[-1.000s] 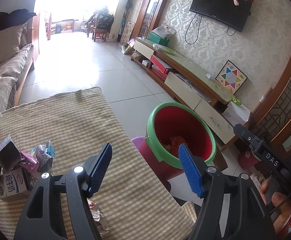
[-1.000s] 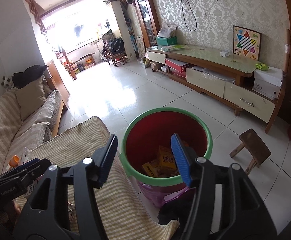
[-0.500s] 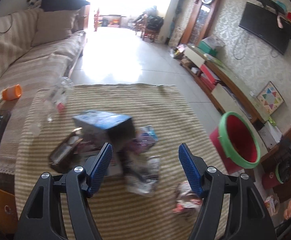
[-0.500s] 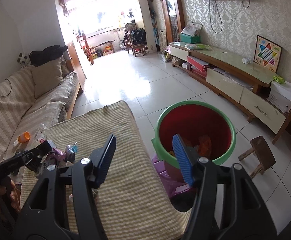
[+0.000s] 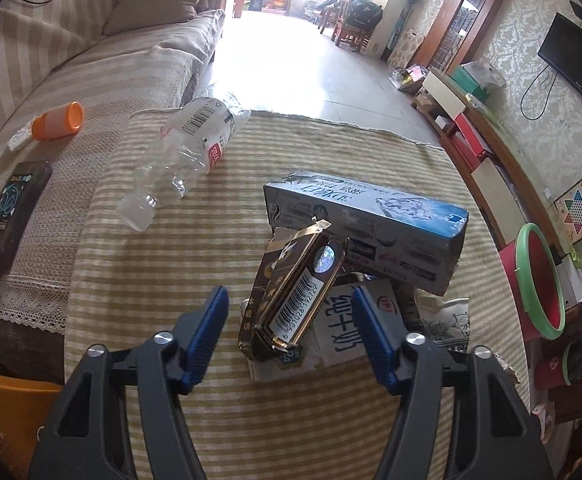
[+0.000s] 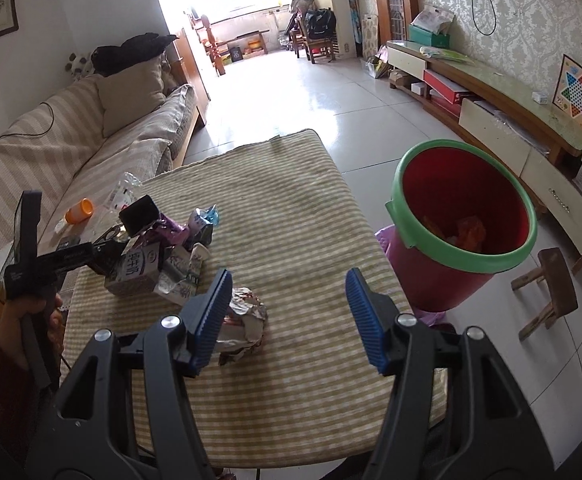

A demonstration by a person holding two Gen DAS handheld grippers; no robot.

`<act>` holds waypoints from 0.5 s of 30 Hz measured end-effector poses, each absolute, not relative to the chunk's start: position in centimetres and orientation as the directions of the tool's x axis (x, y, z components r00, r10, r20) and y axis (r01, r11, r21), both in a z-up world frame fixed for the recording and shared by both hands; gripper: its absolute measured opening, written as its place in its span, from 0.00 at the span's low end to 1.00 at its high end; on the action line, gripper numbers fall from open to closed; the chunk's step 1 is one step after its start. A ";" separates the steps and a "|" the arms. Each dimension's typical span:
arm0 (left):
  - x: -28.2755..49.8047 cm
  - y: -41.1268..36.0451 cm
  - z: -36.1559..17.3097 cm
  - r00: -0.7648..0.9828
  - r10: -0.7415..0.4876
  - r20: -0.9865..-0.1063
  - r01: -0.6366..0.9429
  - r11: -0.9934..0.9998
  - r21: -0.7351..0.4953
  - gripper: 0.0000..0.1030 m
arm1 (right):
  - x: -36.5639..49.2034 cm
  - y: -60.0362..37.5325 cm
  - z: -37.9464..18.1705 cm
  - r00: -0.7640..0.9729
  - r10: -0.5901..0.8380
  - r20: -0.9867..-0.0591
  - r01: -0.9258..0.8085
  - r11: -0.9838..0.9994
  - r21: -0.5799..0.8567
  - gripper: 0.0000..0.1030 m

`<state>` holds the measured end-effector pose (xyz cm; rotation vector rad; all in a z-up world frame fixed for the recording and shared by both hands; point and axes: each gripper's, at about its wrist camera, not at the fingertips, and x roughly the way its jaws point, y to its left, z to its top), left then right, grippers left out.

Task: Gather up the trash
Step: 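Grasp the gold wrapper with the left tool while the right tool grasps the blue toothpaste box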

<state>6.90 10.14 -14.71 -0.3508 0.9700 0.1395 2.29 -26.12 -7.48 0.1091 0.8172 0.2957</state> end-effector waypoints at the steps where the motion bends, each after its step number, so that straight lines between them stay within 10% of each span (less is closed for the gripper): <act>1: 7.1 10.2 -14.9 0.549 -0.054 -0.834 -0.268 0.934 -0.237 0.37 | 2.2 -25.8 -7.5 0.641 0.302 -0.706 -0.226 0.953 0.202 0.56; 3: 7.0 10.4 -15.2 0.550 -0.085 -0.831 -0.266 0.925 -0.271 0.17 | 2.1 -25.2 -7.4 0.635 0.302 -0.711 -0.239 0.952 0.190 0.56; 15: -0.5 9.6 -13.6 0.606 -0.057 -0.793 -0.260 0.929 -0.265 0.17 | 7.8 -15.7 -5.3 0.518 0.454 -0.725 -0.487 0.853 0.187 0.56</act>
